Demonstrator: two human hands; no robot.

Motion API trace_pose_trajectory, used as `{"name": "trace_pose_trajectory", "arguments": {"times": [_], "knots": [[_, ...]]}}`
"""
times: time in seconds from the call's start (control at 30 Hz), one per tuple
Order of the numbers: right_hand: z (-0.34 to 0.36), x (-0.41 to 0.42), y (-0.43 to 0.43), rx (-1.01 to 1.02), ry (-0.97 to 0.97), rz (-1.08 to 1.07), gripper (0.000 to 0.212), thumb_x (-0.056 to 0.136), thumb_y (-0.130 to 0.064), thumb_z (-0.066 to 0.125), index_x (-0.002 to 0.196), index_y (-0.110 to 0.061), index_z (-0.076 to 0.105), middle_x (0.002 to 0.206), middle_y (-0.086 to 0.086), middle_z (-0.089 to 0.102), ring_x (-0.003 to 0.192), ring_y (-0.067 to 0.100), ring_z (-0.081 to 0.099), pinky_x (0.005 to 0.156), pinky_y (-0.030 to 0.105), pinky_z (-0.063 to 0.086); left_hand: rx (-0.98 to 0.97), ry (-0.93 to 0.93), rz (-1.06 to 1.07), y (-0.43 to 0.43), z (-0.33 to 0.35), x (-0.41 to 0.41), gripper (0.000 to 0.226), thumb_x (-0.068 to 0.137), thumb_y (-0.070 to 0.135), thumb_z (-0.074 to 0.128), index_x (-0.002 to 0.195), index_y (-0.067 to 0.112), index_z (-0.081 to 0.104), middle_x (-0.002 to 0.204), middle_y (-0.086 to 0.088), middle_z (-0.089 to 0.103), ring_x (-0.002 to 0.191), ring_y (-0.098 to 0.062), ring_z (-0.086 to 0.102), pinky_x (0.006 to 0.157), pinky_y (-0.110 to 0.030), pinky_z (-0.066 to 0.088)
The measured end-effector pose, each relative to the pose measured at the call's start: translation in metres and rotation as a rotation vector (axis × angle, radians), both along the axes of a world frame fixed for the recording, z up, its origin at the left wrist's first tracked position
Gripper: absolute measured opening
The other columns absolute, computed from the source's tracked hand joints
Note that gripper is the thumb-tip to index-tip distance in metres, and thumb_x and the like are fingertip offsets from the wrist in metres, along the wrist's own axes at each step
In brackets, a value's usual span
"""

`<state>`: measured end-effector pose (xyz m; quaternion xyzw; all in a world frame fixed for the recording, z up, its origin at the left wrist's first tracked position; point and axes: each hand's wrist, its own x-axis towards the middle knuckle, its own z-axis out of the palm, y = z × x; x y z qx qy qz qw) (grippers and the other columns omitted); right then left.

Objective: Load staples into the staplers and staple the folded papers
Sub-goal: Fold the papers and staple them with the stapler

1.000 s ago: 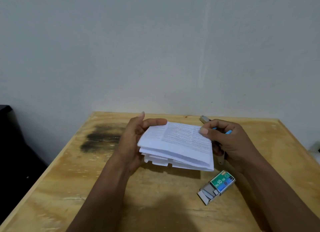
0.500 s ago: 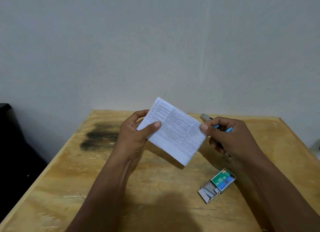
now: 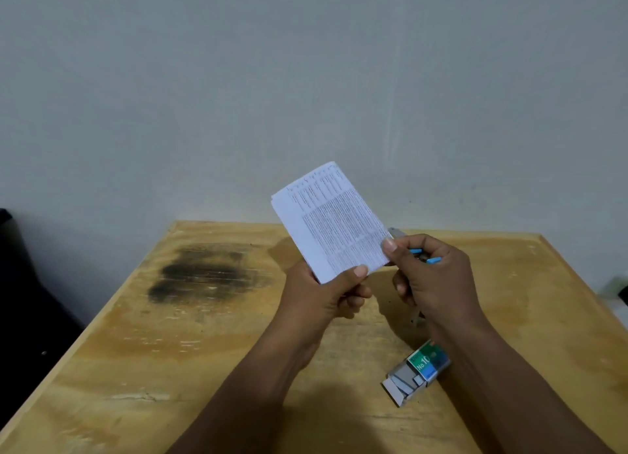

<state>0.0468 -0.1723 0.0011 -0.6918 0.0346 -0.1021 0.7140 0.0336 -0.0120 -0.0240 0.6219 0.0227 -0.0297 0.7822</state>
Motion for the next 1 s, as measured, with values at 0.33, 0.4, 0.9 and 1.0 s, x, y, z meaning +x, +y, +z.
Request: {"name": "trace_pose_trajectory", "arguments": {"times": [0.33,0.4,0.9,1.0], "knots": [[0.016,-0.003,-0.023,0.025,0.371,0.417,0.025,0.094,-0.016,0.059,0.115,-0.003,0.06,0.082,0.014,0.065,0.069,0.021,0.058,0.057,0.032,0.05,0.022,-0.141,0.165,0.031,0.006,0.011,0.021,0.085,0.004,0.078,0.105,0.006,0.072,0.077,-0.01,0.073,0.063,-0.021,0.066,0.059,-0.029,0.055],[0.016,-0.004,-0.022,0.085,0.349,0.471,0.034,0.084,-0.022,0.067,0.112,-0.002,0.064,0.09,0.016,0.074,0.071,0.022,0.064,0.057,0.031,0.055,0.019,-0.159,0.147,0.033,0.006,0.011,0.024,0.083,0.005,0.08,0.106,0.005,0.072,0.081,-0.011,0.074,0.063,-0.02,0.066,0.058,-0.028,0.055],[0.008,-0.003,-0.011,0.045,0.217,0.583,0.046,0.07,-0.035,0.075,0.106,-0.007,0.075,0.083,0.011,0.072,0.064,0.018,0.053,0.045,0.024,0.042,0.115,-0.187,-0.009,0.029,0.007,0.005,0.022,0.085,0.004,0.077,0.106,0.005,0.07,0.076,-0.01,0.073,0.061,-0.02,0.064,0.057,-0.03,0.058],[0.005,-0.002,-0.011,-0.045,0.206,0.545,0.043,0.068,-0.036,0.076,0.102,-0.01,0.076,0.077,0.008,0.071,0.069,0.023,0.057,0.049,0.028,0.043,0.133,-0.173,-0.033,0.029,0.007,0.005,0.029,0.084,0.005,0.079,0.111,0.004,0.069,0.08,-0.01,0.074,0.063,-0.021,0.065,0.058,-0.031,0.058]]}}
